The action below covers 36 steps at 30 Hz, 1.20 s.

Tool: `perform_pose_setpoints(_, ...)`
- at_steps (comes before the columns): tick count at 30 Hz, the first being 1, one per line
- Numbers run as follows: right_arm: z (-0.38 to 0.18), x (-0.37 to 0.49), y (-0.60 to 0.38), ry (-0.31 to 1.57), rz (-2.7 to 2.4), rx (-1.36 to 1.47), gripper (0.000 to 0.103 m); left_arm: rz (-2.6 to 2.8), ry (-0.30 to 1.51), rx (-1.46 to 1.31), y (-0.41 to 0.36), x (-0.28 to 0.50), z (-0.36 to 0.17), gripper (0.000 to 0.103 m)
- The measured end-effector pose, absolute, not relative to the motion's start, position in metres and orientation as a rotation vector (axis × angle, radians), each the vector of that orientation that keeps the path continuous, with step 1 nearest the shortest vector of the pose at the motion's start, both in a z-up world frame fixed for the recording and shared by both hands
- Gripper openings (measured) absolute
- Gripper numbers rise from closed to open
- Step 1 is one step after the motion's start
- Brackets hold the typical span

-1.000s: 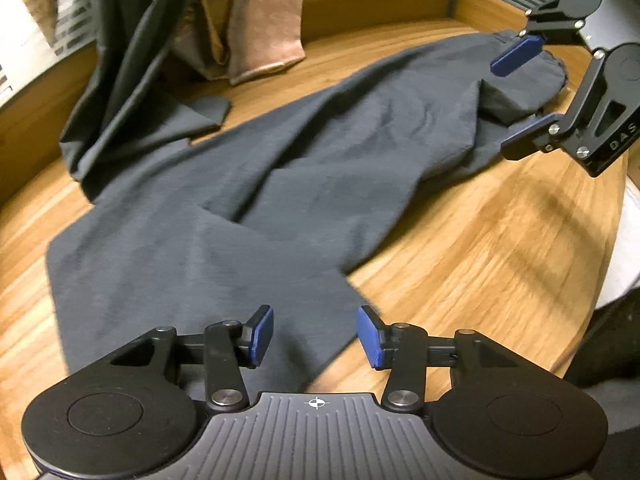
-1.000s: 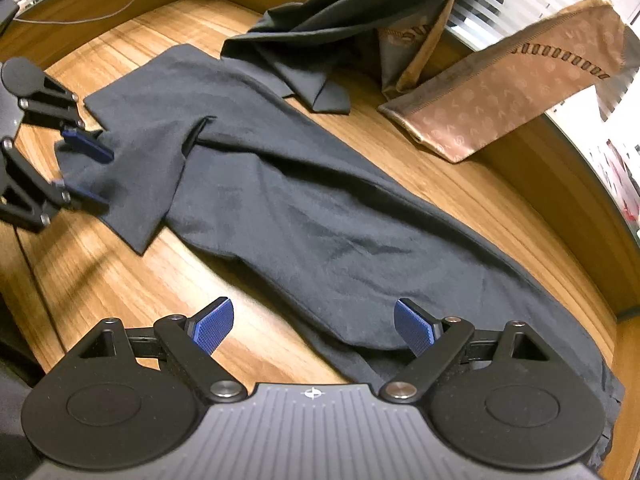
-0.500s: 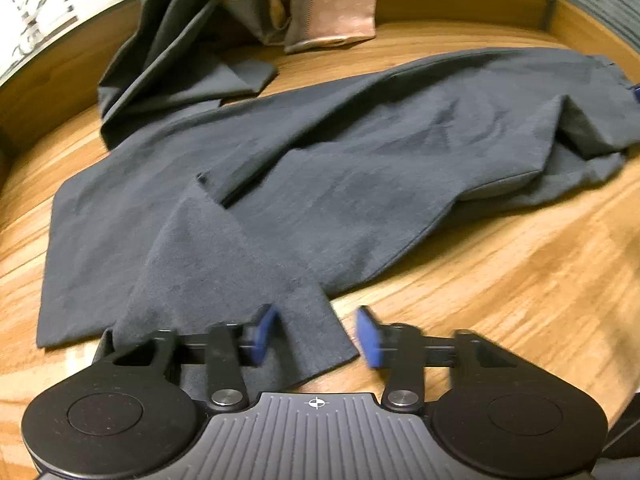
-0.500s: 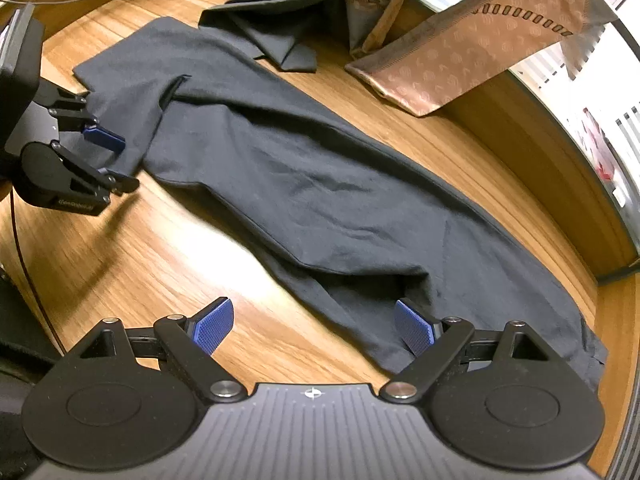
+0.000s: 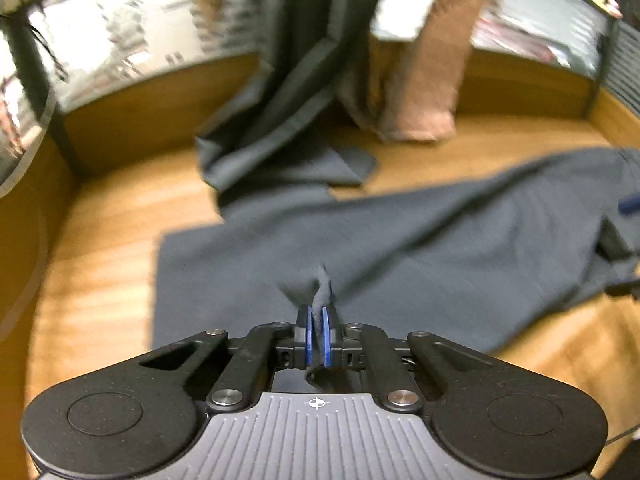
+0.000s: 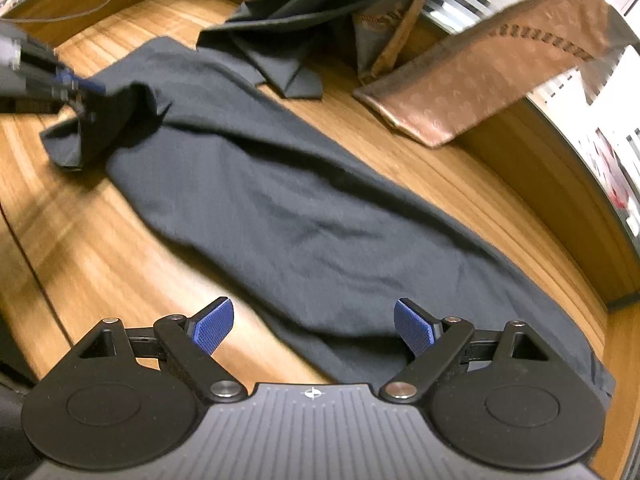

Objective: Fold clothes

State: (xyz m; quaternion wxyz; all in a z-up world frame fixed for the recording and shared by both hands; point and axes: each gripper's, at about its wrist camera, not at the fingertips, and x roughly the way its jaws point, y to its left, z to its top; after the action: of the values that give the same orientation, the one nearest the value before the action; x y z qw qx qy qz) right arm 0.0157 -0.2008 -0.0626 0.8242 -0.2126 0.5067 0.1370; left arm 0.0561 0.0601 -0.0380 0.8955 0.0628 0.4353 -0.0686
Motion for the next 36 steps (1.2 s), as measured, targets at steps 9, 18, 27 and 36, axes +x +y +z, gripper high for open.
perform_pose_setpoints(9,-0.08,0.064,-0.136,1.006,0.429,-0.55,0.07,-0.05,0.881,0.144,0.139,0.1,-0.013,0.002)
perform_pose_setpoints(18,-0.111,0.12,-0.077,0.976,0.627,-0.841,0.065,-0.096,0.993,-0.024,0.183,0.091,-0.043,0.014)
perform_pose_setpoints(27,-0.131,0.154,-0.056,1.022,0.716,-0.93,0.064,-0.093,1.09,-0.211,0.196,0.071,-0.08,0.045)
perform_pose_setpoints(36,-0.143,0.16,-0.056,1.061,0.732,-0.979,0.039,-0.083,1.186,-0.442,0.199,0.066,-0.101,0.044)
